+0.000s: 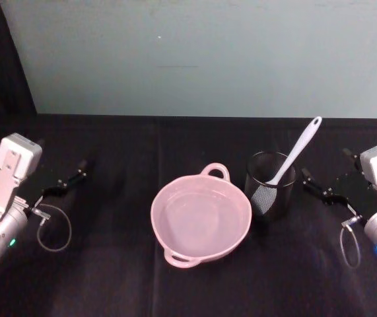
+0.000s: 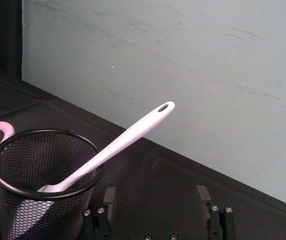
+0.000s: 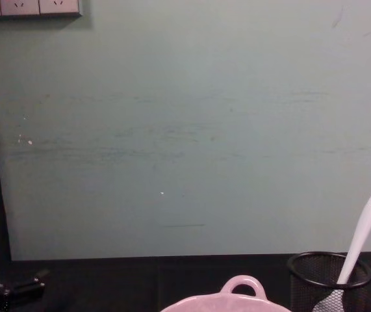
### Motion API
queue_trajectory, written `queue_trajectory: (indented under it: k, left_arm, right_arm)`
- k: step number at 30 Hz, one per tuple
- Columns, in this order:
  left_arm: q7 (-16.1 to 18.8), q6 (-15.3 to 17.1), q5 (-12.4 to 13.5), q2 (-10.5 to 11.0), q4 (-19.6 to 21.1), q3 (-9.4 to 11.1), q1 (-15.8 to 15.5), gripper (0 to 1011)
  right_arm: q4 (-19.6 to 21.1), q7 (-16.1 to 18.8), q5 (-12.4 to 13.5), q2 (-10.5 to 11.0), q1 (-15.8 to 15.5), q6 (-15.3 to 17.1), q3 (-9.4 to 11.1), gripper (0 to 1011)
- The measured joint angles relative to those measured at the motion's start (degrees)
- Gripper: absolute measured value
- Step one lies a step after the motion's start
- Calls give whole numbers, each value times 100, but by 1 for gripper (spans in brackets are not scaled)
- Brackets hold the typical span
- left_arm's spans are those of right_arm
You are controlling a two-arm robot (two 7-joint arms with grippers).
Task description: Use the one hand to pick up the spoon and stir the clear water in the bowl.
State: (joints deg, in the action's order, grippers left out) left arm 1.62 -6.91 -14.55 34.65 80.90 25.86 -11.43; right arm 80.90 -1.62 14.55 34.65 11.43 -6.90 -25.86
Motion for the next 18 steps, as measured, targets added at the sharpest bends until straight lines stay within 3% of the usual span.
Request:
queue_trajectory:
  k: [18]
  left_arm:
    - [0, 0, 0, 0, 0, 0, 0, 1005]
  right_arm:
    - [0, 0, 0, 0, 0, 0, 0, 1004]
